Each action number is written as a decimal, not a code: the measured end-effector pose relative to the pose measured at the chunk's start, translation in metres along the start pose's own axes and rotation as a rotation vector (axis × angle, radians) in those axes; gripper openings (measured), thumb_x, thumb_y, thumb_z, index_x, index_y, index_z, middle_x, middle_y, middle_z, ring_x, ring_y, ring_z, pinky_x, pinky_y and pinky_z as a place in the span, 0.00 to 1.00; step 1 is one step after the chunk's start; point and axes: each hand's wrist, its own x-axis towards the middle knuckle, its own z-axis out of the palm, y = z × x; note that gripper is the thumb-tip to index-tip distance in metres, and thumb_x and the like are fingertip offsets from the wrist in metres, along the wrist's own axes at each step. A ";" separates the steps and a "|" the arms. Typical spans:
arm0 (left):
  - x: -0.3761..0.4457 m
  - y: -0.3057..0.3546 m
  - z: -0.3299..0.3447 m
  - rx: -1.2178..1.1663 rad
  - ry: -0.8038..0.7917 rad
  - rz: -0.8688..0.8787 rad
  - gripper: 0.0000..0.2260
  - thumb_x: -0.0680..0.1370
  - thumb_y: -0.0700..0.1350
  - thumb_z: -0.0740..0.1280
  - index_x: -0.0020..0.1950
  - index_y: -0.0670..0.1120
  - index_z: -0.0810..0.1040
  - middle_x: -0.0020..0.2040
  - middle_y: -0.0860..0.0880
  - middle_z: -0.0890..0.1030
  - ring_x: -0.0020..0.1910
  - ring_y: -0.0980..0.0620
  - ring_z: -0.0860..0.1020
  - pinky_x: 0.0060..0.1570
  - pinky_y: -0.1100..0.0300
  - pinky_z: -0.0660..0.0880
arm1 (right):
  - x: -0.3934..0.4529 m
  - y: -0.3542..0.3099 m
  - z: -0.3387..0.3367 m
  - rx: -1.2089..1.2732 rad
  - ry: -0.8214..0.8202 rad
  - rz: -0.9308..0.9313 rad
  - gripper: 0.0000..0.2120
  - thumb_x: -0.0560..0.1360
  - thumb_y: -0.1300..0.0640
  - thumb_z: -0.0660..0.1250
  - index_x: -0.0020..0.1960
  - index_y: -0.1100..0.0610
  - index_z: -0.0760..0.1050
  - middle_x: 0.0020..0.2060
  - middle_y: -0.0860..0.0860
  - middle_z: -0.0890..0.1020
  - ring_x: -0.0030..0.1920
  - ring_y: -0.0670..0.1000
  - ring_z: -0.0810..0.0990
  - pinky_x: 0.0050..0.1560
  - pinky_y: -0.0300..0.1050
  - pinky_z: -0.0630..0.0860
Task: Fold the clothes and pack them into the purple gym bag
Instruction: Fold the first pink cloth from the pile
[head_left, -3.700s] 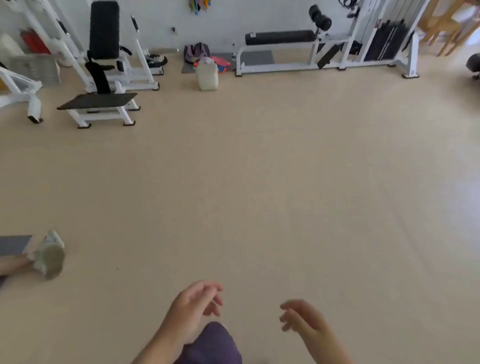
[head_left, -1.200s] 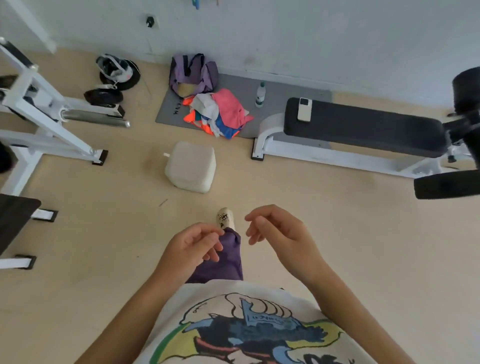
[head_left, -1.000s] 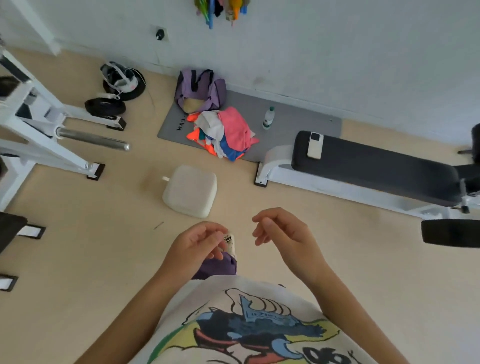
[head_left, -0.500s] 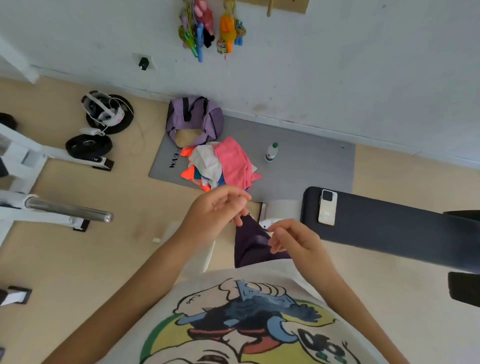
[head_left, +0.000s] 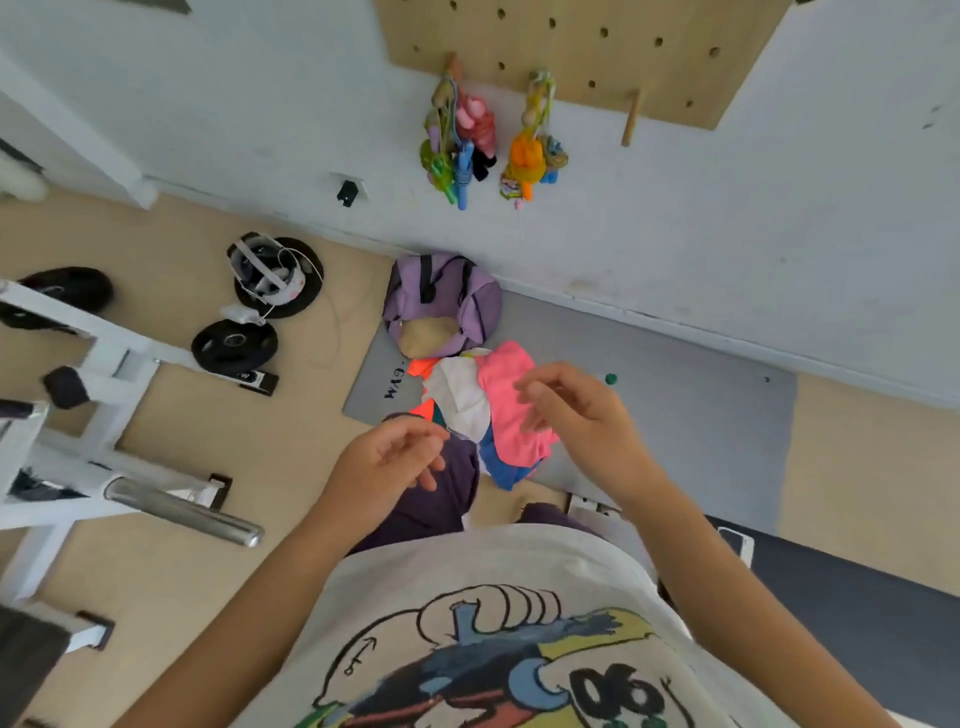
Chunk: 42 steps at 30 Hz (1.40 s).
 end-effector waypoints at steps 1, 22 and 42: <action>0.017 0.005 -0.005 0.000 -0.016 0.000 0.07 0.80 0.39 0.65 0.51 0.46 0.82 0.39 0.48 0.84 0.34 0.52 0.80 0.38 0.63 0.75 | 0.010 -0.001 0.000 0.005 0.018 0.012 0.06 0.76 0.55 0.64 0.48 0.53 0.80 0.43 0.49 0.82 0.38 0.49 0.82 0.45 0.44 0.78; 0.527 -0.358 0.046 0.121 -0.223 -0.388 0.04 0.78 0.46 0.68 0.48 0.47 0.82 0.44 0.49 0.84 0.36 0.54 0.81 0.37 0.62 0.73 | 0.355 0.470 0.071 -0.150 0.384 0.595 0.09 0.74 0.58 0.69 0.39 0.46 0.76 0.35 0.41 0.80 0.38 0.39 0.77 0.40 0.31 0.72; 0.631 -0.533 0.129 -0.172 -0.171 -0.204 0.03 0.79 0.42 0.69 0.45 0.46 0.78 0.42 0.49 0.81 0.37 0.55 0.80 0.39 0.60 0.79 | 0.440 0.665 0.062 -0.100 0.438 0.351 0.12 0.74 0.56 0.73 0.34 0.60 0.78 0.25 0.48 0.71 0.27 0.43 0.64 0.27 0.36 0.61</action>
